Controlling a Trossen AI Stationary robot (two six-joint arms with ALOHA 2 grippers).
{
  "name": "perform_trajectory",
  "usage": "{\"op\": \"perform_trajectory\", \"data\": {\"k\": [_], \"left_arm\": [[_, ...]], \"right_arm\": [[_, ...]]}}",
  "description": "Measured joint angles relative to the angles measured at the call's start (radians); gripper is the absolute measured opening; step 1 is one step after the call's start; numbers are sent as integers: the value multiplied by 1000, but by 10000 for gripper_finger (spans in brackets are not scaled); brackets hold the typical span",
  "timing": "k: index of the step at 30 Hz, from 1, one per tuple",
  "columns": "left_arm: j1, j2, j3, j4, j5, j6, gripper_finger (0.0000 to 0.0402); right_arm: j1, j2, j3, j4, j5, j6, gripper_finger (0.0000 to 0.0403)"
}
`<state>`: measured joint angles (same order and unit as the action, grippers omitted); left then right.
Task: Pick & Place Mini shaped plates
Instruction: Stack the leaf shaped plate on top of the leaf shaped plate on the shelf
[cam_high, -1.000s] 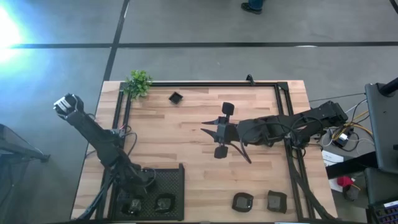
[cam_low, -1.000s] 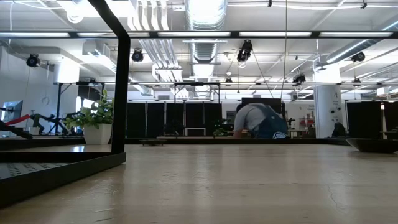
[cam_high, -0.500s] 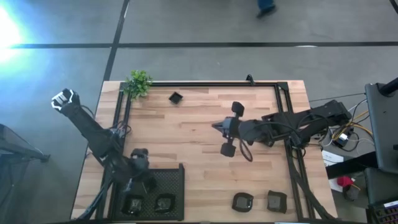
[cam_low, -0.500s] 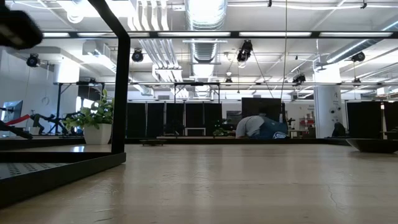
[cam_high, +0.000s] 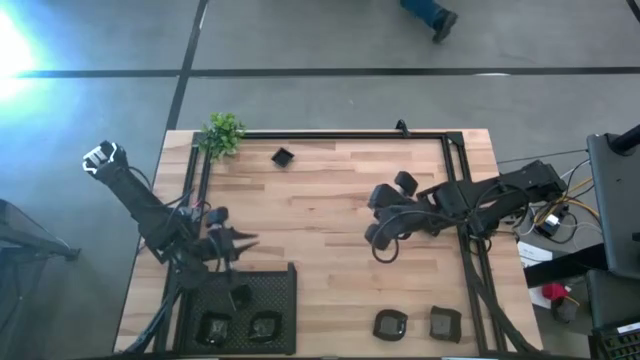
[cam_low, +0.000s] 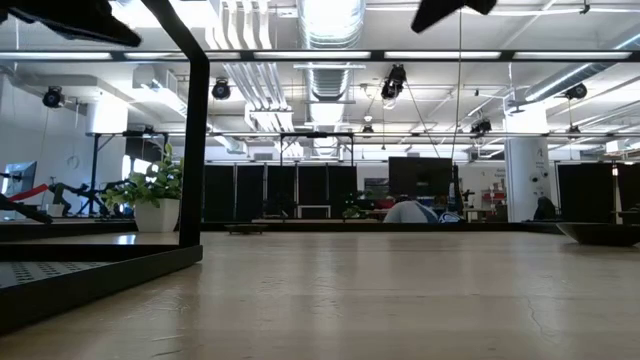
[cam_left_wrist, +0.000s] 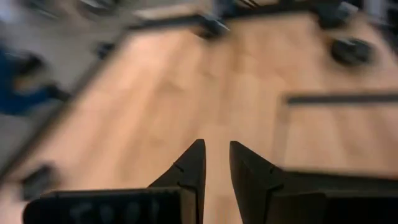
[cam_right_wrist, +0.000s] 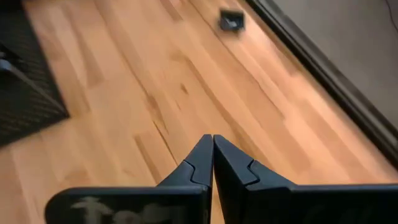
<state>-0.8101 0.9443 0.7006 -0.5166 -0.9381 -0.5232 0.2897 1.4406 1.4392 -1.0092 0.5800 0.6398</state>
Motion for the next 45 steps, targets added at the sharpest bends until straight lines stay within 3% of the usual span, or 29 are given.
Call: {"op": "perform_trajectory", "data": {"k": [3,6,13,21,26,34,41,45], "left_arm": [[0,0,0,0,-177,-9,66],[0,0,0,0,-273,-38,66],[0,31,-2,22,-282,-59,66],[0,74,6,57,-287,14,66],[0,66,26,100,-296,98,66],[0,67,57,107,-306,169,66],[1,66,58,108,-439,194,66],[1,66,58,108,-442,194,66]], "right_arm": [[0,-1,-23,-53,0,85,8],[0,-1,-44,-117,-3,179,8],[-10,-1,-115,-239,-130,414,8],[-53,0,-153,-245,-266,525,9],[-93,0,-153,-244,-269,529,26],[-167,0,-172,-250,-267,570,94],[-198,0,-302,-275,-275,619,124],[-198,0,-393,-272,-299,686,127]]}}
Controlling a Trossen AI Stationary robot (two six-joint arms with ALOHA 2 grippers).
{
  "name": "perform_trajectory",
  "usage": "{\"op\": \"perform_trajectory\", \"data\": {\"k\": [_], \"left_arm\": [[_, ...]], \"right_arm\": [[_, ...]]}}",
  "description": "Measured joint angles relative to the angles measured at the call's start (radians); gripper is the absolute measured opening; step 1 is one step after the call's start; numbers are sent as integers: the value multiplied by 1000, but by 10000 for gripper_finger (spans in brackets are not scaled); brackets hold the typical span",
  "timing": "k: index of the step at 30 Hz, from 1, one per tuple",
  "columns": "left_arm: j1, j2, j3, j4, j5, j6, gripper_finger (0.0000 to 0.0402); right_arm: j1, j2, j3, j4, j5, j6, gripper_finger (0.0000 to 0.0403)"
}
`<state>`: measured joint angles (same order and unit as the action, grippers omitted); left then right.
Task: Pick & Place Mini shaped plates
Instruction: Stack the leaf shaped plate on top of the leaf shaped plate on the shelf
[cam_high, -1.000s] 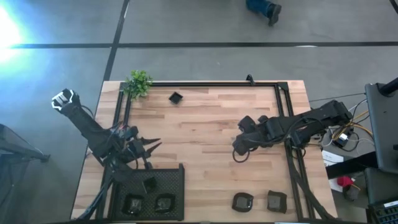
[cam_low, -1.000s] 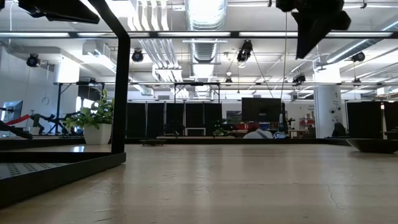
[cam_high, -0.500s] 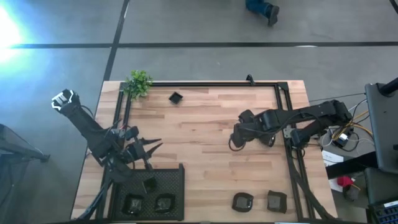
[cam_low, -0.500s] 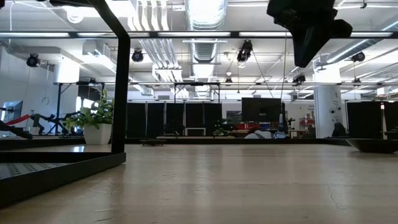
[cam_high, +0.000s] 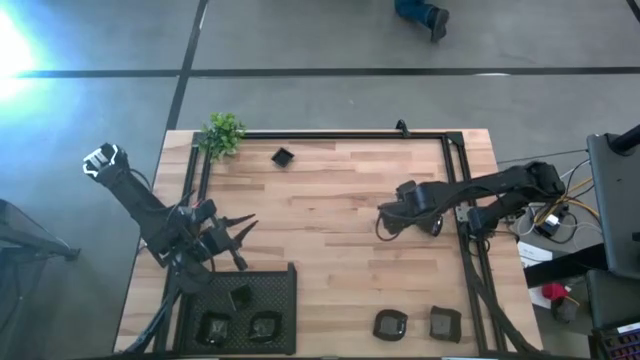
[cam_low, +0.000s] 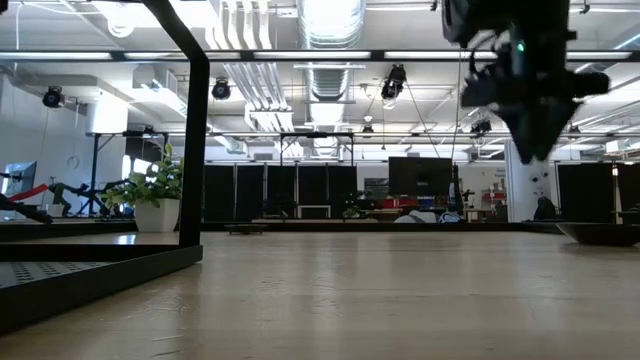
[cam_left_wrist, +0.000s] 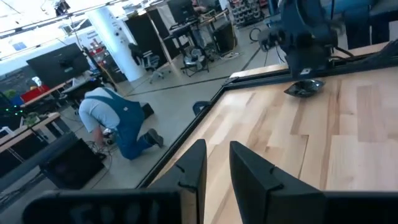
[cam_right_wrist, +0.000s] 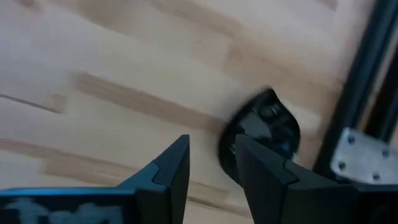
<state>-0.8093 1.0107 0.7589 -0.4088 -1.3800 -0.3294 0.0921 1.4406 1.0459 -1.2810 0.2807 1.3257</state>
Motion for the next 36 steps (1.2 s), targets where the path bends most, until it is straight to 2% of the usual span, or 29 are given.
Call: {"op": "perform_trajectory", "data": {"k": [4,7,17,23,36], "left_arm": [[0,0,0,0,-1,14,66],[0,0,0,0,-1,23,66],[0,-1,0,0,-2,46,66],[0,-1,0,1,-10,47,66],[0,-1,0,1,-10,46,66]], "right_arm": [[1,0,-96,17,-67,37,128],[1,0,-152,69,-74,41,128],[2,0,-253,189,-146,32,128],[2,0,-287,260,-151,32,128],[8,3,-355,276,-151,13,126]]}}
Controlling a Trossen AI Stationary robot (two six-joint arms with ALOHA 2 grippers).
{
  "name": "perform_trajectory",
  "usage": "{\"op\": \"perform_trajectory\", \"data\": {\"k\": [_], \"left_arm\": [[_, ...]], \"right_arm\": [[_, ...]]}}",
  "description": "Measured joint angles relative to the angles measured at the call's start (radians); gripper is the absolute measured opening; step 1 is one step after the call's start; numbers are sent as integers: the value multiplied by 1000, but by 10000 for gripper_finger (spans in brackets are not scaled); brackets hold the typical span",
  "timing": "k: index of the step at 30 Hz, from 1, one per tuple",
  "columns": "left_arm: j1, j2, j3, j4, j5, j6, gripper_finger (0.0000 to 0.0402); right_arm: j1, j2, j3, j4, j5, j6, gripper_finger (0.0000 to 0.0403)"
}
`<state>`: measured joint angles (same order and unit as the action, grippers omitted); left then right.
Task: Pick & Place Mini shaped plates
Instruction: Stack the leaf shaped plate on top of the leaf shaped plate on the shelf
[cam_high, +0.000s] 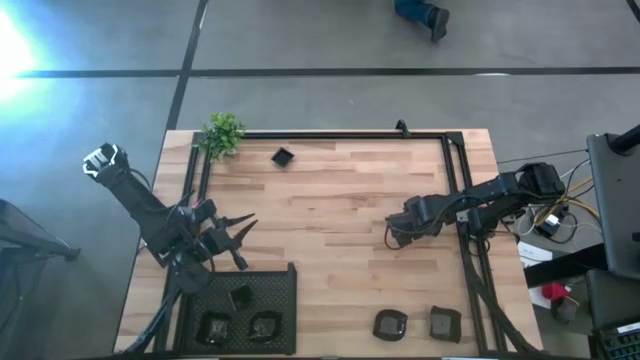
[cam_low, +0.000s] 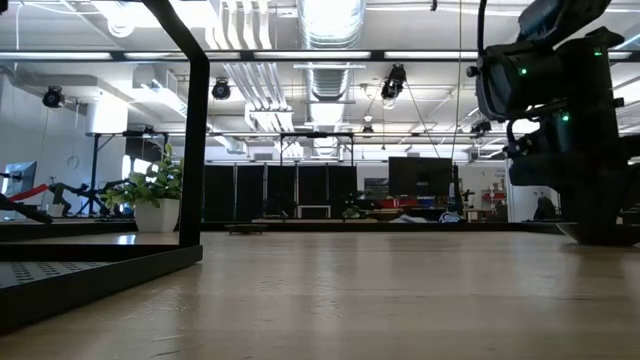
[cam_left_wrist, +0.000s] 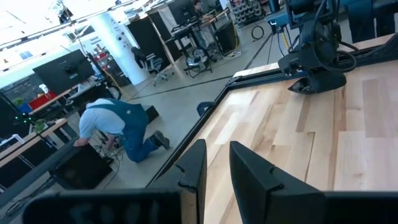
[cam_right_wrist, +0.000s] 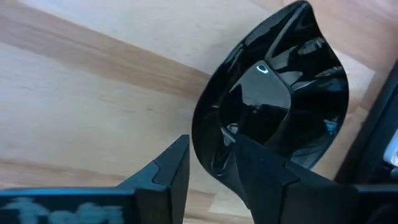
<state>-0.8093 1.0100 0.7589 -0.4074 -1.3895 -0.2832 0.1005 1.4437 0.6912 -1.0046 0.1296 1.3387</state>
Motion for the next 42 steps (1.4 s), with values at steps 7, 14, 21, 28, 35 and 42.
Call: {"op": "perform_trajectory", "data": {"k": [7,14,21,28,35,42], "left_arm": [[0,0,0,0,0,-2,66],[0,0,0,1,0,-3,66],[0,0,0,4,0,-4,66],[0,0,-10,5,1,-4,66],[0,0,-12,5,49,-5,66],[0,0,-12,7,53,-4,66]], "right_arm": [[0,0,0,2,0,-88,43],[5,0,9,0,13,-180,9],[42,0,94,-2,34,-279,8],[93,0,228,-28,165,-407,8],[118,0,367,-35,285,-543,8],[122,0,483,-36,351,-668,8]]}}
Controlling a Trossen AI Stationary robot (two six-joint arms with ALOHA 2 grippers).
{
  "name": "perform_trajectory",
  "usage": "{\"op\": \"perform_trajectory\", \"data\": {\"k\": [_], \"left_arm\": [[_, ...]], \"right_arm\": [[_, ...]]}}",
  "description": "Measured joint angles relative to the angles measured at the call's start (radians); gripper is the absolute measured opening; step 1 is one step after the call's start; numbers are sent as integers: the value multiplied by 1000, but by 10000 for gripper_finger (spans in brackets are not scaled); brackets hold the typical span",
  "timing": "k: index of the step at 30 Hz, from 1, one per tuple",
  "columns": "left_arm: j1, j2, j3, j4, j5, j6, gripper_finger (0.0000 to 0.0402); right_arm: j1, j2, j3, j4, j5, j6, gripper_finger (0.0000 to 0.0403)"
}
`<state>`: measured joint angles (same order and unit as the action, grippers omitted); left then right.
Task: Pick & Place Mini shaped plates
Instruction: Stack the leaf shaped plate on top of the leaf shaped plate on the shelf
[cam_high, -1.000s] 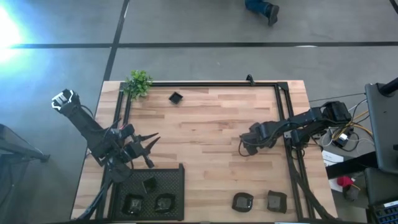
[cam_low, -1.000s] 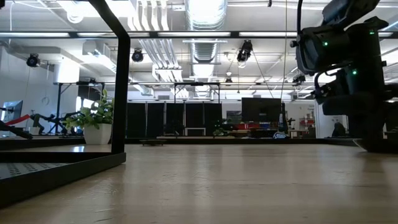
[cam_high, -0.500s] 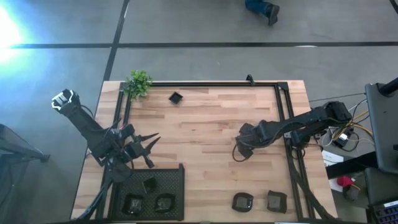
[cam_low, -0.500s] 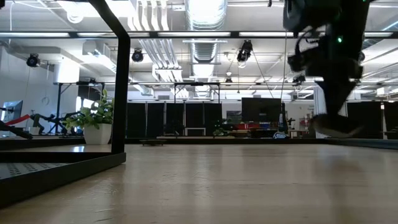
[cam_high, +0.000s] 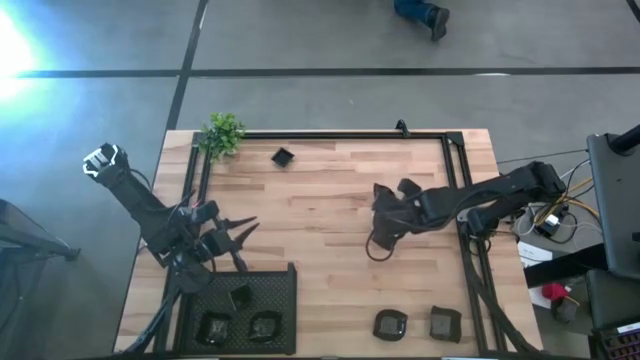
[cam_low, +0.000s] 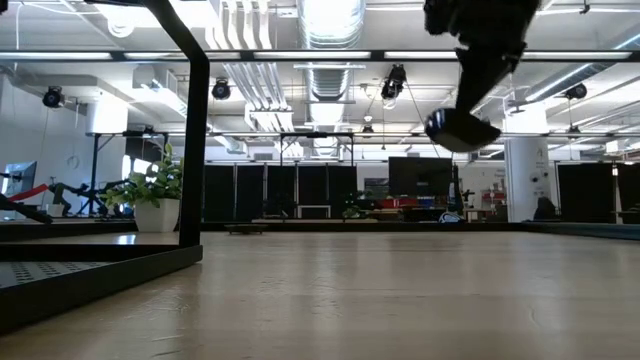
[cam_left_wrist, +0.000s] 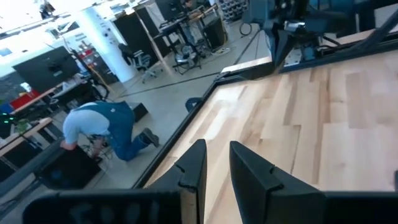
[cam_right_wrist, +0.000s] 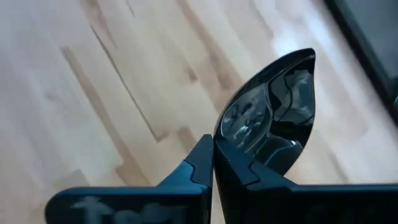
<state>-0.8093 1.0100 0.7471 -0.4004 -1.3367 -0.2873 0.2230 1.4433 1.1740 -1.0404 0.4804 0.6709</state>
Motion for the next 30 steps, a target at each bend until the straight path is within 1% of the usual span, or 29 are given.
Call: {"op": "perform_trajectory", "data": {"k": [4,8,11,16,19,24,27,30], "left_arm": [[0,0,0,0,-19,6,67],[0,0,0,0,-22,6,73],[0,0,0,0,-24,16,76],[2,0,0,5,-24,134,76],[3,0,0,34,-24,175,76],[28,0,2,119,-21,263,76],[69,0,25,164,35,335,76],[127,2,56,191,158,429,76]], "right_arm": [[0,0,52,4,48,-84,8],[0,0,87,15,116,-210,8],[0,0,105,59,155,-330,8],[0,0,103,212,155,-595,8],[-1,0,94,308,154,-751,8],[-1,0,88,450,152,-943,8],[-3,1,88,513,151,-1019,8],[-6,7,87,556,147,-1086,8]]}}
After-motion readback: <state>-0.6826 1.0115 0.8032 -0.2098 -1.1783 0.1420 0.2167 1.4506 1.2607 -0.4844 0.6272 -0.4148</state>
